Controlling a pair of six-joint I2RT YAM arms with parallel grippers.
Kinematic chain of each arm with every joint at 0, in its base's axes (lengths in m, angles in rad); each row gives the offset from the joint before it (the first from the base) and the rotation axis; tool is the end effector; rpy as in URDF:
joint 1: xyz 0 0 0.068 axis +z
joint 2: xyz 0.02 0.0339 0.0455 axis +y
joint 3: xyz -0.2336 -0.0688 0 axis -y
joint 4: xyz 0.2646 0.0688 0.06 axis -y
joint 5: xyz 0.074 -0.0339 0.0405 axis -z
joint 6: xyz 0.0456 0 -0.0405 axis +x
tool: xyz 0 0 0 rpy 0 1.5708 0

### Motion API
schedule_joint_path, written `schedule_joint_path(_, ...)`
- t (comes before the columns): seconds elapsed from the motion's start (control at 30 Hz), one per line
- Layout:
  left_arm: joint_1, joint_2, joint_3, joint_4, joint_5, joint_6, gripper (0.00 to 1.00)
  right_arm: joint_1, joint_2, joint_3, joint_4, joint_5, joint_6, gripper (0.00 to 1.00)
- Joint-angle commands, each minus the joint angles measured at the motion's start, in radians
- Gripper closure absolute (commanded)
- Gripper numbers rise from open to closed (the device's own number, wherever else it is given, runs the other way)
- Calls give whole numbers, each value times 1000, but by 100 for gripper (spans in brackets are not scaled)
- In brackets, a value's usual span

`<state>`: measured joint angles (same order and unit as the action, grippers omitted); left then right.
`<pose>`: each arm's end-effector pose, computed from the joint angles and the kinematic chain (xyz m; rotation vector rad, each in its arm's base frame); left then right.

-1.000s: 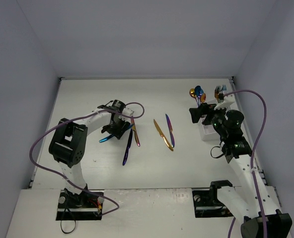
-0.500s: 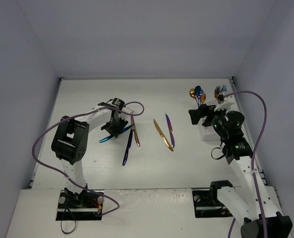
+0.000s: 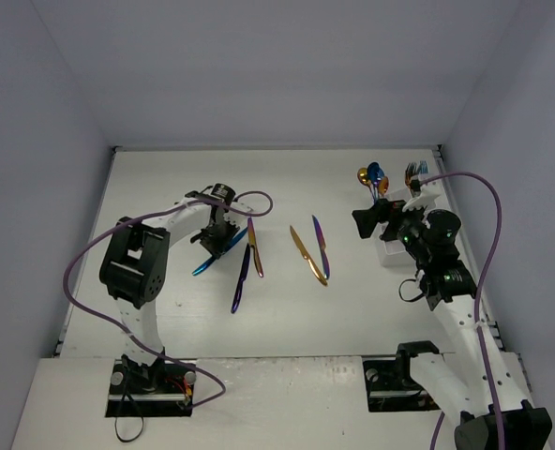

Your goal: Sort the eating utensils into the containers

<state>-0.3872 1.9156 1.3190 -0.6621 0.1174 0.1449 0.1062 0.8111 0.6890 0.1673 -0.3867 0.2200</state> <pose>0.3574 -0.1515 0.1208 0.7715 2.7312 -0.2195 0.2420 0.0431 0.3154 -0.2249 1.5385 0.5531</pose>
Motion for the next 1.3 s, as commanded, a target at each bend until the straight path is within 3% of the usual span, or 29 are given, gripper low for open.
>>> schedule_joint_path(0.0, 8, 21, -14, 46, 69, -26, 100, 7, 26, 65, 58, -52, 52, 0)
schedule_joint_path(0.2, 8, -85, -22, 99, 108, -73, 100, 28, 86, 114, 58, -89, 93, 0)
schedule_joint_path(0.7, -9, -353, -51, 211, 232, -234, 100, 299, 261, 216, 86, 99, 216, 7)
schedule_joint_path(1.0, -133, -482, -13, 315, 235, -342, 100, 476, 392, 297, 142, 217, 275, 13)
schedule_joint_path(1.27, -240, -519, -10, 378, 175, -367, 100, 518, 485, 368, 173, 298, 327, 20)
